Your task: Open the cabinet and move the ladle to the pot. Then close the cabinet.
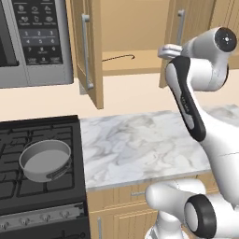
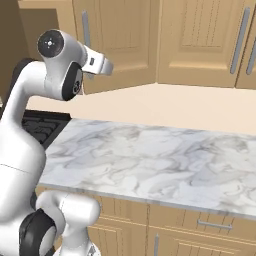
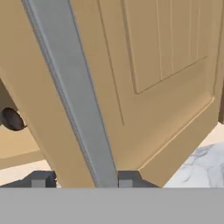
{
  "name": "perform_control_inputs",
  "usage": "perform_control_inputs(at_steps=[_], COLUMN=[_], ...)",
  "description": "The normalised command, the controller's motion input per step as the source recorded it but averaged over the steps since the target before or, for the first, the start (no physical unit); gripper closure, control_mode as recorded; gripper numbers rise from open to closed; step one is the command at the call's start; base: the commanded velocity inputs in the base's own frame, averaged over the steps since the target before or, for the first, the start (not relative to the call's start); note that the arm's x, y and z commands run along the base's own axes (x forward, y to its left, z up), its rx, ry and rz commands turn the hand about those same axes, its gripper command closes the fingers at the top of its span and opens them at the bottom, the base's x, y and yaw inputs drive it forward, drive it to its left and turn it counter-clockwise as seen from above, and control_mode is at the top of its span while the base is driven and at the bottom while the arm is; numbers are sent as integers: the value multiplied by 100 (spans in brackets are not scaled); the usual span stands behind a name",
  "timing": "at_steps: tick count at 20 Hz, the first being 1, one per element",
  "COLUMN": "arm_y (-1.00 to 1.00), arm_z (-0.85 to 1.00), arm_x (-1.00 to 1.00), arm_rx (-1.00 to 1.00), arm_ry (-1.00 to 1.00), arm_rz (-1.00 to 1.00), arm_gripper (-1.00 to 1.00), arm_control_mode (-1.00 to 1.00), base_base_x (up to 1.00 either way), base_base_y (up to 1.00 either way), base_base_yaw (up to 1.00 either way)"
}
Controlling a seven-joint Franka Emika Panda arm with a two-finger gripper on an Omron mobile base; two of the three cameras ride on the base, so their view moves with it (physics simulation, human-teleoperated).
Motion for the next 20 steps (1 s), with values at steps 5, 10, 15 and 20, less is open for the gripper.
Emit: perform_control_inputs(at_steps=[5, 10, 15, 20], arm_y=[-76, -8, 28, 58], arm_z=[0, 0, 0, 0], arm_x=[-42, -45, -86, -62], arm_rx=[0, 0, 0, 0], arm_ry=[0, 0, 0, 1], arm_rz=[0, 0, -1, -1], arm_gripper=[100, -100, -100, -100], arm_control_mode=[-100, -100, -100, -100], base_base_x=[0, 0, 0, 0], base_base_y=[0, 0, 0, 0], base_base_yaw=[0, 0, 0, 0])
